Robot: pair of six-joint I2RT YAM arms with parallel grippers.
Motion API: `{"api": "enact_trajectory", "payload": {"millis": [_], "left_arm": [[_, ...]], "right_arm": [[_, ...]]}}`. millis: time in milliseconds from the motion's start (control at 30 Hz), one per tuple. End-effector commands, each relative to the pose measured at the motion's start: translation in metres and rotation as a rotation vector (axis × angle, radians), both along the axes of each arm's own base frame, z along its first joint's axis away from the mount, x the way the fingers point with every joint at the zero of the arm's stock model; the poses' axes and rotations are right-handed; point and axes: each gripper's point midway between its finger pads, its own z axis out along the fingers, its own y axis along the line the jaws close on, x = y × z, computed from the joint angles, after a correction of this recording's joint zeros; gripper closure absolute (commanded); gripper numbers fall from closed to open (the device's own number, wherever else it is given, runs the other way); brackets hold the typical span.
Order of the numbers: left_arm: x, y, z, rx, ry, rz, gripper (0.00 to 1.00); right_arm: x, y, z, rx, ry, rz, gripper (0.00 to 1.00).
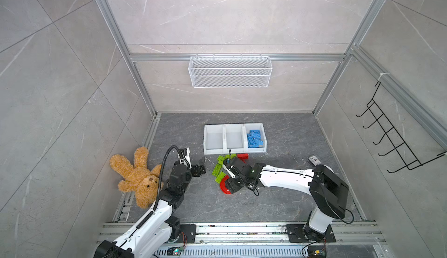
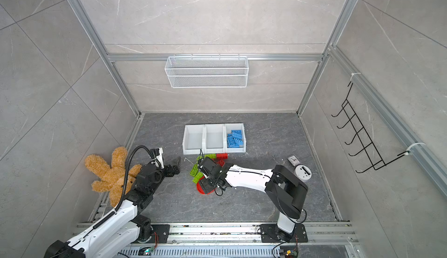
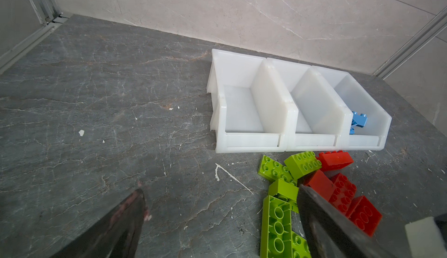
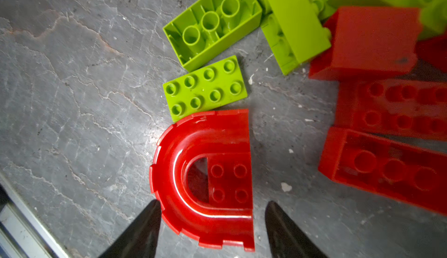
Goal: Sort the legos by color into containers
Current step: 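Move the right gripper to the red arch piece and grasp it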
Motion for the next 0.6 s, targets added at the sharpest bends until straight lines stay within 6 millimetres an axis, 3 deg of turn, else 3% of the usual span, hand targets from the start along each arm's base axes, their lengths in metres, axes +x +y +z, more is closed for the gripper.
{"api": "enact_trajectory", "payload": {"millis": [0, 567], "left_arm": [[0.007, 0.001, 0.009, -0.029, -0.022, 0.021, 0.00], [0.008, 0.002, 0.008, -0.014, -0.013, 0.031, 0.01]], "right_arm": [[0.000, 0.004, -0.008, -0.046, 0.005, 0.033, 0.29], [0.001, 0.003, -0.038, -0.109, 0.035, 0.041, 0.28]]}}
